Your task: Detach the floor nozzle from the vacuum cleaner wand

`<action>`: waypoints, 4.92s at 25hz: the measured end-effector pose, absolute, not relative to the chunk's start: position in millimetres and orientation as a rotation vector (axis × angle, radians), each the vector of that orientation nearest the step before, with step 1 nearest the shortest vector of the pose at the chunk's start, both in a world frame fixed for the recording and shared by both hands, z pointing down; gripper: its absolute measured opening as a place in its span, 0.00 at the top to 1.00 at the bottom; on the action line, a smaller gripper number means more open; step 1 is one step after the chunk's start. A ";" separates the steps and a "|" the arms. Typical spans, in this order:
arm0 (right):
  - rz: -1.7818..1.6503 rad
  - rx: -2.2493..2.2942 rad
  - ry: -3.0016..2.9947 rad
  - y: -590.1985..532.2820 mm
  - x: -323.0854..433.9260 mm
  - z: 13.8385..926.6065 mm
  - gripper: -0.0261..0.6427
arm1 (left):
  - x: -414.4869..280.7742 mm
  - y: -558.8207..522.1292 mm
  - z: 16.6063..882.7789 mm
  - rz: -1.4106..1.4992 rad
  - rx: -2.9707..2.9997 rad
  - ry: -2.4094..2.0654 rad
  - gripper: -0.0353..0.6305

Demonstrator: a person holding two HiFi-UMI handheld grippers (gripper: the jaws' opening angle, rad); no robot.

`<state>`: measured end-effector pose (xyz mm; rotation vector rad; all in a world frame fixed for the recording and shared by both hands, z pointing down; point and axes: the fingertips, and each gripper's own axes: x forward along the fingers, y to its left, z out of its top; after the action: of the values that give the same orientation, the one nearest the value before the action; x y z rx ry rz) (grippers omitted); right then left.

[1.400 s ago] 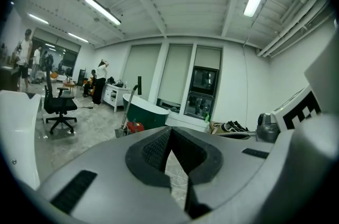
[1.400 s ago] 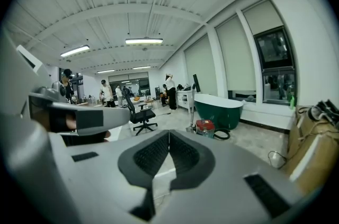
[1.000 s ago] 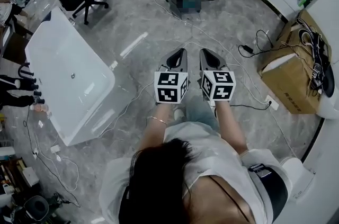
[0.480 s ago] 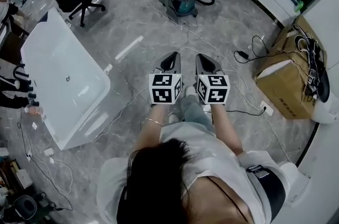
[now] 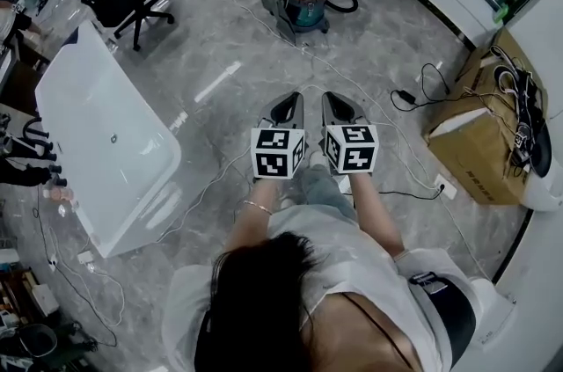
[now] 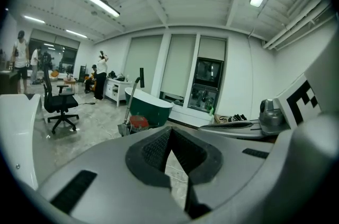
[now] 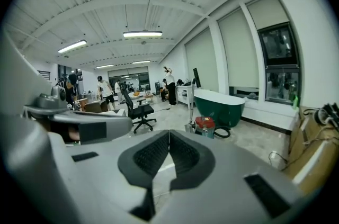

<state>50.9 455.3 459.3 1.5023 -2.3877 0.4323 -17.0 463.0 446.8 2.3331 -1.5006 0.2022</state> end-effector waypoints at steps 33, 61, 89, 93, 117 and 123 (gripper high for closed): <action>0.452 1.381 -2.387 235.2 105.4 478.4 0.94 | 26.6 245.2 452.2 0.192 2.254 -1.598 0.94; 0.442 1.290 -2.424 192.8 112.7 489.9 0.94 | 36.7 215.6 469.6 0.183 2.163 -1.665 0.94; 0.417 1.354 -2.430 50.3 64.2 478.8 0.94 | -6.2 72.8 462.7 0.216 2.238 -1.653 0.94; 0.426 1.371 -2.435 37.9 52.1 480.8 0.94 | -14.8 58.5 463.4 0.234 2.259 -1.624 0.94; 0.405 1.482 -2.385 -48.1 -6.3 476.7 0.94 | -60.4 -42.6 466.8 0.246 2.353 -1.513 0.94; 0.407 1.514 -2.377 -55.7 -10.0 474.3 0.94 | -67.6 -50.4 462.5 0.245 2.379 -1.511 0.94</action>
<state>-10.0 -55.7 474.3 1.5141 -2.3769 0.4068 -67.6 -50.4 462.5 2.3787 -1.5114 0.2447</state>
